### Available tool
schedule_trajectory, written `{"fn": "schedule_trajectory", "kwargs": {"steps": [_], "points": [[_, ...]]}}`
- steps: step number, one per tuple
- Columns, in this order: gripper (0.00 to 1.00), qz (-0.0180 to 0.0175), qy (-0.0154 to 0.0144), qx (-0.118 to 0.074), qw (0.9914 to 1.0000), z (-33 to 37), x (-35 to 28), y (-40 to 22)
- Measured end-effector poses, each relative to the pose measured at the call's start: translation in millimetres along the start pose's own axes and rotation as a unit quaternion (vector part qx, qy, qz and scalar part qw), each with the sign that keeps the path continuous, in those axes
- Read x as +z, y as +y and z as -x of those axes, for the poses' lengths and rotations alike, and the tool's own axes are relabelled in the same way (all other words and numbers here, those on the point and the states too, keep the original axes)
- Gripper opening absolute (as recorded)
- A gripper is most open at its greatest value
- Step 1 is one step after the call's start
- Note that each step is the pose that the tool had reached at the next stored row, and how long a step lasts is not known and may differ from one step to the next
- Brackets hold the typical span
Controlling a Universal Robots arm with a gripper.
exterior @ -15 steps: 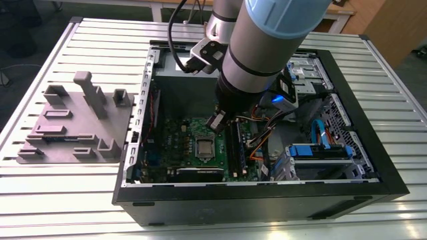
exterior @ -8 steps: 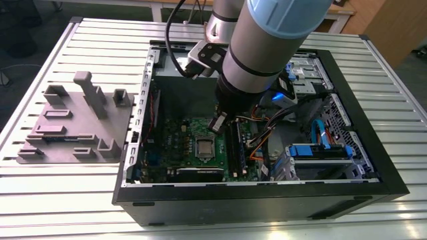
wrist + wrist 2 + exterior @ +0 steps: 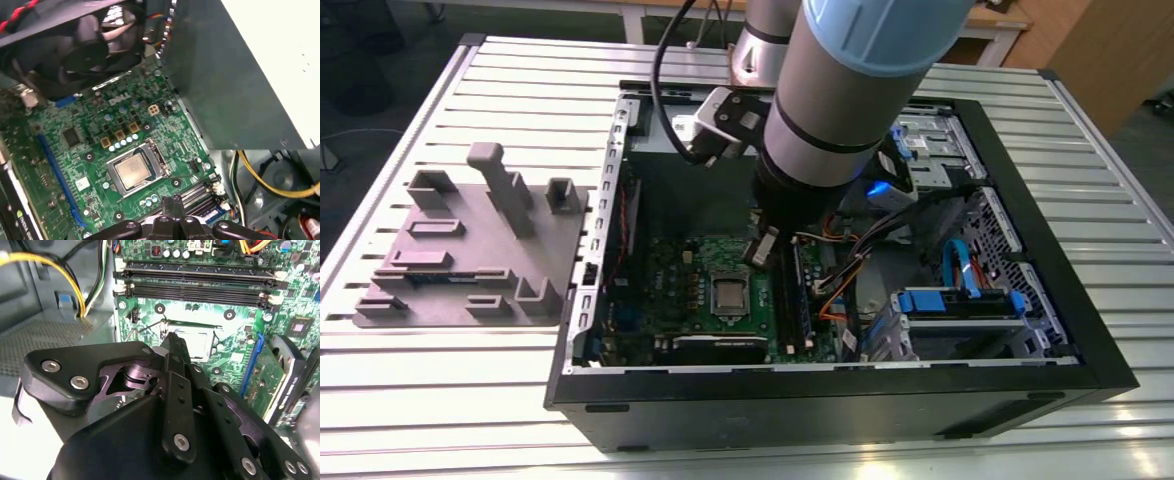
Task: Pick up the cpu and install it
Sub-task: 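Install the first cpu locking lever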
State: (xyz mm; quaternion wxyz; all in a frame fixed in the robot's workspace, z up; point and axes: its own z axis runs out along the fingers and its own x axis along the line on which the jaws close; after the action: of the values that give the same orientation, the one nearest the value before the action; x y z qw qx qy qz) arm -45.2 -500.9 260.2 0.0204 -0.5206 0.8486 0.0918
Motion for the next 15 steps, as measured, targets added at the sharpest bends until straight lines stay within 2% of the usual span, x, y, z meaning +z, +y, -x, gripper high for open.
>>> {"fn": "schedule_trajectory", "kwargs": {"steps": [2,3,6,7,8,11,15], "points": [[0.1,0.0024,0.0013,-0.015,0.99988,-0.1,0.2,-0.1],[0.1,0.0059,-0.0051,-0.017,0.99983,-0.1,0.4,-0.1],[0.1,0.0178,-0.0293,-0.019,0.99923,0.1,0.5,-0.4],[0.1,0.0212,-0.0361,-0.019,0.99893,0.0,0.9,-0.4],[0.1,0.0216,-0.037,-0.019,0.99889,-0.1,2.6,-0.6],[0.1,0.0217,-0.037,-0.02,0.99889,0.1,7.1,-2.4],[0.1,0.0222,-0.0379,-0.02,0.99884,1.7,8.8,-4.5]]}}
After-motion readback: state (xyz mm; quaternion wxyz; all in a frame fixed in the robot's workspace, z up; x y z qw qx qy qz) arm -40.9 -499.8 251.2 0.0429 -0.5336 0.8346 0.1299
